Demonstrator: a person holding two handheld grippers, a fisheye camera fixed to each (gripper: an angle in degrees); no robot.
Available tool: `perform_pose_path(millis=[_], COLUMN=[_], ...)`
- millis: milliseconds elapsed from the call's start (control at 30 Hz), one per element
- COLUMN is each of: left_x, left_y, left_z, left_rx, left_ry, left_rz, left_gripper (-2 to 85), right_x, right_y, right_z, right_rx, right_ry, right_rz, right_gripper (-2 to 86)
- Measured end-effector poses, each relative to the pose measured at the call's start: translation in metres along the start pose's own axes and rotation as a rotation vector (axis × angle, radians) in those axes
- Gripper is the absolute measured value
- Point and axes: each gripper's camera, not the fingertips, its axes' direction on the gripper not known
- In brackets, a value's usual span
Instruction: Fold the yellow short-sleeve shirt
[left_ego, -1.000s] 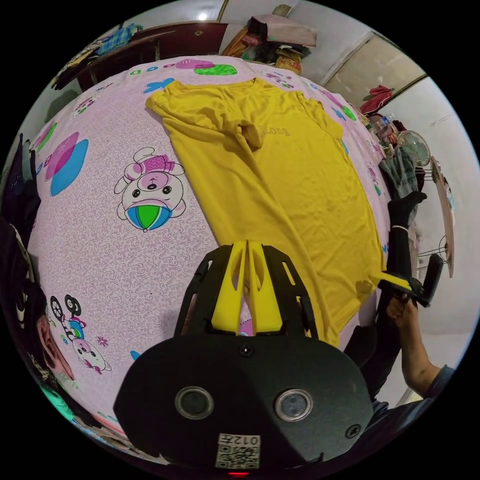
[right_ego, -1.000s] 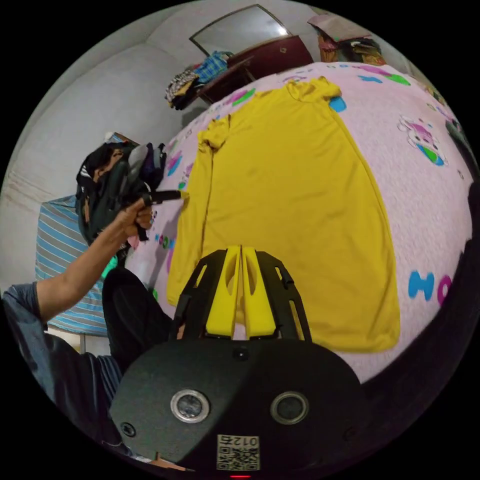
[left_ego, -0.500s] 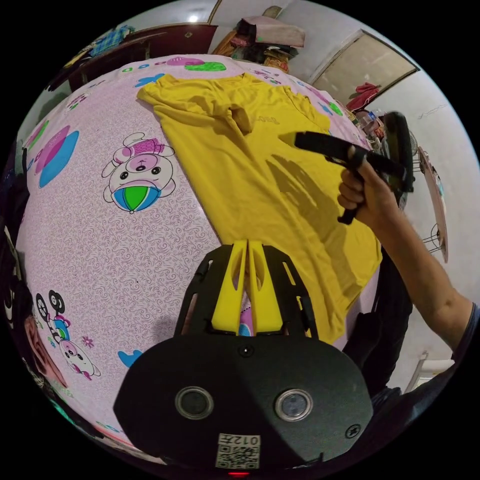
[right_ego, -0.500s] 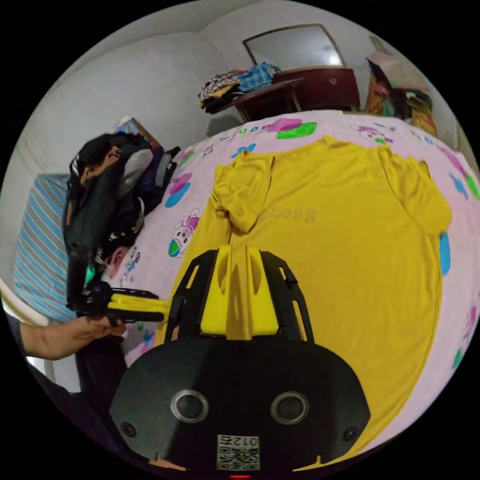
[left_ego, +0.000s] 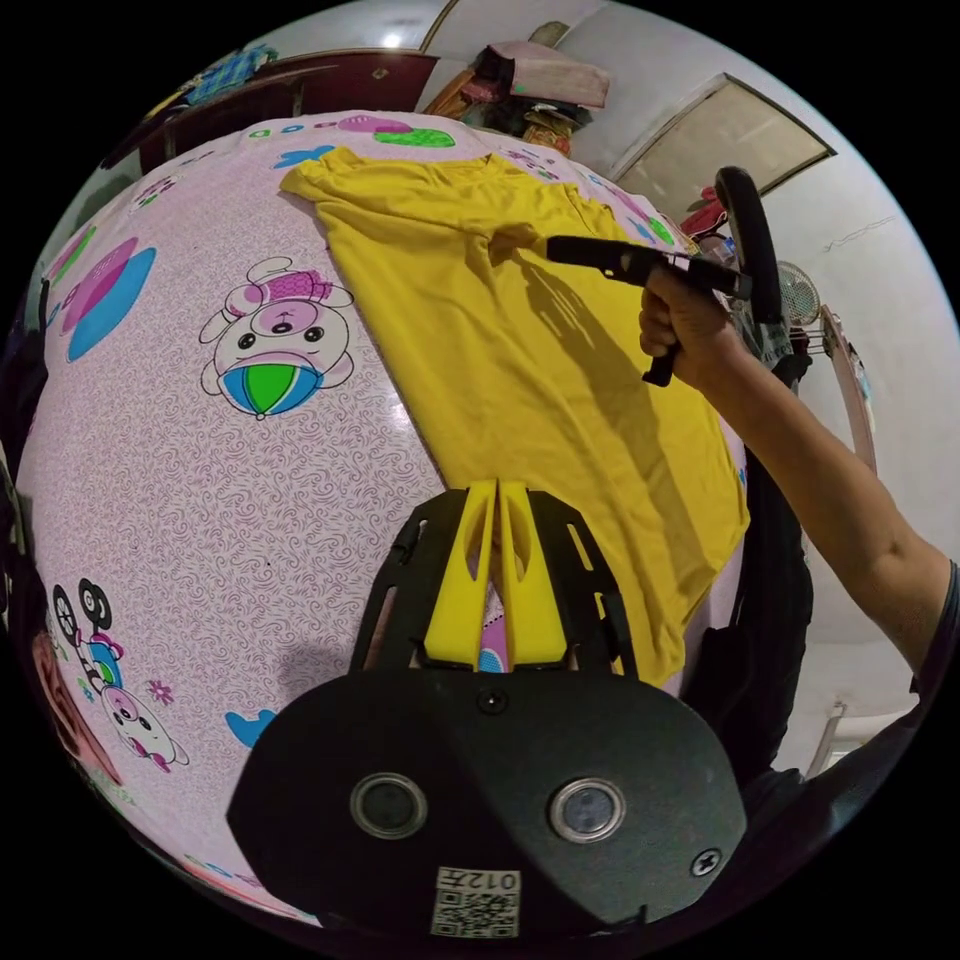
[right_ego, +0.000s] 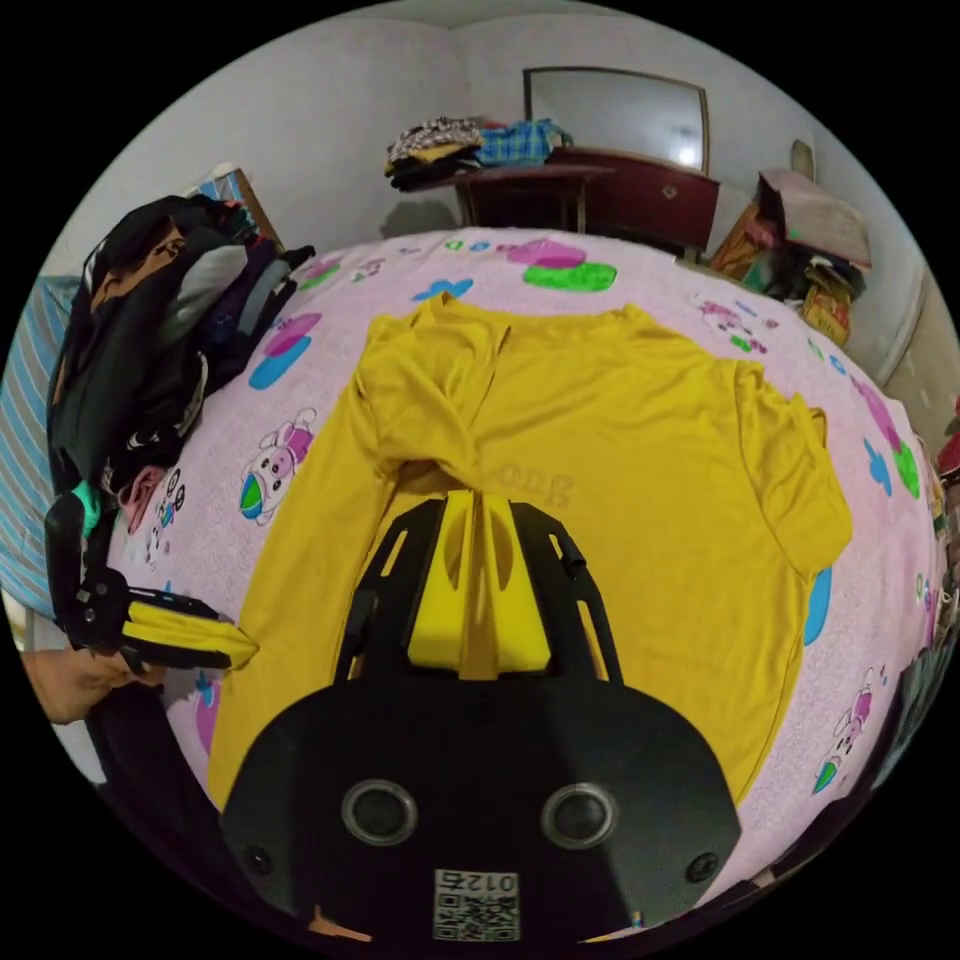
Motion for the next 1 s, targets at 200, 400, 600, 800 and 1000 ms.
perform_pose_path(millis=[200, 400, 600, 800, 1000], left_x=[0.0, 0.013, 0.013, 0.012, 0.013], left_y=[0.002, -0.001, -0.019, -0.021, -0.023], left_z=[0.002, -0.013, 0.004, 0.012, 0.017], left_rx=[-0.004, 0.028, 0.011, 0.012, 0.01], left_ry=[0.007, -0.08, -0.09, -0.062, -0.04], left_rz=[0.011, 0.066, 0.102, 0.1, 0.087], left_gripper=[0.1, 0.7, 0.9, 0.8, 0.7], right_x=[0.047, 0.07, 0.071, 0.092, 0.122], right_y=[-0.017, -0.082, -0.155, -0.188, -0.198], right_z=[-0.016, 0.005, 0.045, 0.077, 0.073], right_rx=[0.08, 0.159, 0.107, 0.036, 0.121], right_ry=[-0.12, -0.226, -0.139, -0.225, -0.212], right_rz=[0.138, 0.136, 0.062, 0.085, 0.183], right_gripper=[0.6, 3.7, 6.1, 1.7, -0.8])
